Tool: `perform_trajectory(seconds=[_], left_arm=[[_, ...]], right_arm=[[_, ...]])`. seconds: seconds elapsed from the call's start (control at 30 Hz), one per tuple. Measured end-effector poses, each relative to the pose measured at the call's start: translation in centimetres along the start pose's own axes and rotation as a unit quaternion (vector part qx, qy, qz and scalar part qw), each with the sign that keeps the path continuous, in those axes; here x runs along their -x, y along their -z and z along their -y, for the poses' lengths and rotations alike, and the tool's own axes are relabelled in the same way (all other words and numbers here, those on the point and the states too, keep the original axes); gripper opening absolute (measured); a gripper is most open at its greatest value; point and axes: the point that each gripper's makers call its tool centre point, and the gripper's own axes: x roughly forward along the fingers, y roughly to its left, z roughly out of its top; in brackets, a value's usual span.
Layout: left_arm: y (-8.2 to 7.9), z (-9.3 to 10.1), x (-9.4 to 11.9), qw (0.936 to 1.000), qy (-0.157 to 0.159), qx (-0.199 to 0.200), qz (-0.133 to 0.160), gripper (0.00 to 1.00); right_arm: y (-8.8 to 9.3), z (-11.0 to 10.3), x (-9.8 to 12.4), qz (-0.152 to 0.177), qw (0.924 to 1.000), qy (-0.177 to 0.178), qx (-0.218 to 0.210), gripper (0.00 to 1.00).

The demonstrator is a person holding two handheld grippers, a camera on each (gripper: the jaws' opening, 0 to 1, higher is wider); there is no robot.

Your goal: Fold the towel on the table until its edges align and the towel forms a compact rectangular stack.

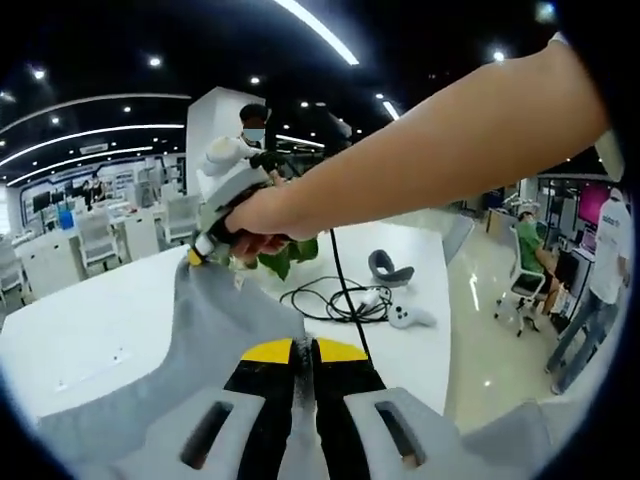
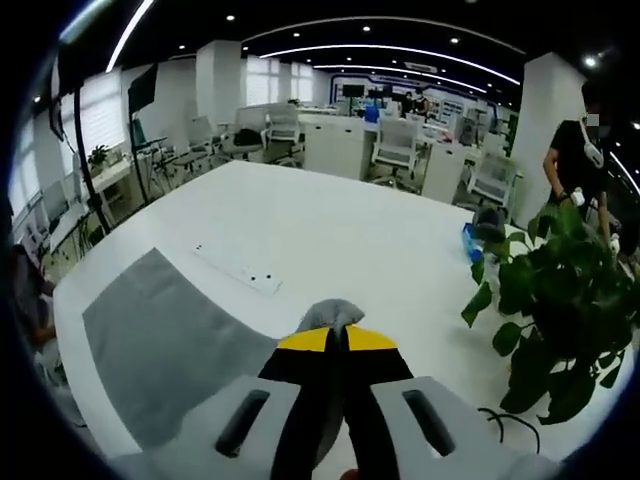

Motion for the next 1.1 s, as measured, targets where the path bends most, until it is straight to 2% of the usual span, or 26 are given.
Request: perform_trajectory(seconds=[0.2, 0.47, 0.67, 1.1], left_arm=[[-0.5, -2.2, 2.4, 0.9997, -0.011, 0.011, 0.018, 0.06], [-0.3, -3.4, 4.7, 0.9993, -0.014, 0.017, 0.029, 0.06], [-0.5, -3.4, 6.5, 0.999, -0.015, 0.017, 0.038, 0.06], [0.1, -5.8, 9.4, 0.998, -0.024, 0.024, 0.054, 0.06]], right_arm=[[-1.7, -2.1, -0.1, 0.003, 0.9999, 0.003, 0.01, 0.01], [-3.2, -4.1, -0.5, 0.002, 0.9998, 0.008, 0.02, 0.01], [-4.4, -5.7, -0.7, 0.006, 0.9997, 0.009, 0.024, 0.01], [-6.7, -9.5, -1.8, 0.011, 0.9991, 0.007, 0.04, 0.01]])
